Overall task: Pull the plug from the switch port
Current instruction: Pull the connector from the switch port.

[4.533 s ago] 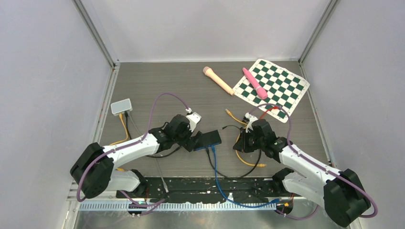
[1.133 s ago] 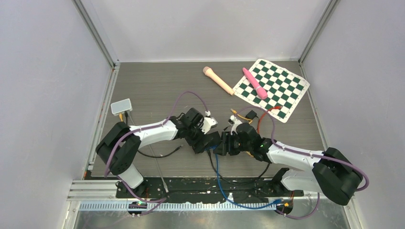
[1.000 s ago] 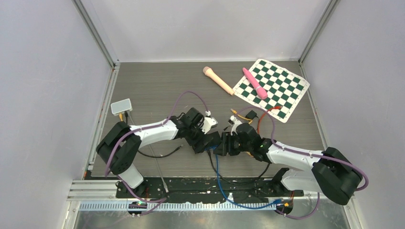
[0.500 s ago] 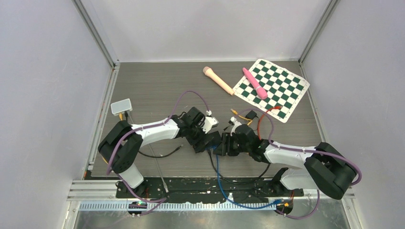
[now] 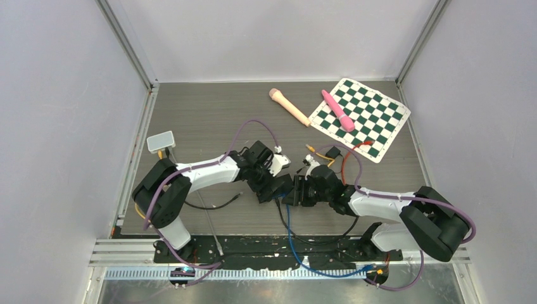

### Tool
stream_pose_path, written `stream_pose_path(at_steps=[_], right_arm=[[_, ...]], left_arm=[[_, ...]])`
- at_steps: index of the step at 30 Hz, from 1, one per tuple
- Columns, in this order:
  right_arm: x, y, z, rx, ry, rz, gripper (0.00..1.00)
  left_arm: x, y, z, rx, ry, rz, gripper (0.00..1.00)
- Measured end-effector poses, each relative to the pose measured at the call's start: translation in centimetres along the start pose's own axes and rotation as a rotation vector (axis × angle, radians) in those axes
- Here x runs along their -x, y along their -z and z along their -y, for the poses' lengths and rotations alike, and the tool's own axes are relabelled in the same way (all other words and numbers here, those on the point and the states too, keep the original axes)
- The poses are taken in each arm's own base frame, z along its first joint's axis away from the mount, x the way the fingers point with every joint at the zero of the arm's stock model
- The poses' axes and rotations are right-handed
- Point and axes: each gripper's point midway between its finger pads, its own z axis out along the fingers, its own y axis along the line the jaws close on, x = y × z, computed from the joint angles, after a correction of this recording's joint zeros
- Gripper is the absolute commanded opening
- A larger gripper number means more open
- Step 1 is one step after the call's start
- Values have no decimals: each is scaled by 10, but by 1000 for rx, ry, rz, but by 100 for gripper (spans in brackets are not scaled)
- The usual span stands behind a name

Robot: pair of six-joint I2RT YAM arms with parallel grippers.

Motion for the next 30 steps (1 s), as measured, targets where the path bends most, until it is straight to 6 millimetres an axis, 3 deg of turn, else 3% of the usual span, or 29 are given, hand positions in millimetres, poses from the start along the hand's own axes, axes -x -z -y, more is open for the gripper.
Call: stream_pose_path(at_steps=[3,6,12,17,21,24,27,30], right_arm=[[-1,-1,2,-5,-4,-4,54],[-1,-2,2,-7,-5,-5,55],[0,-2,2,-8,-7,1,55],[0,-2,2,-9,-6,3,55],[3,1,0,-7,-2,15,56],[6,4,-1,-8,3,28,57],[8,6,-1,-12,7,39,57],[9,7,-1,-14,11,44,57]], left_arm=[[0,0,0,0,0,0,84],[0,0,1,3,-1,2,99],[-8,13,-2,68,-15,33,100],[12,52,-8,158,-37,172,100],[39,105,-20,300,-35,407,100],[40,139,-37,438,30,576,100],[25,149,-56,517,107,615,99],[19,138,-62,502,127,576,98]])
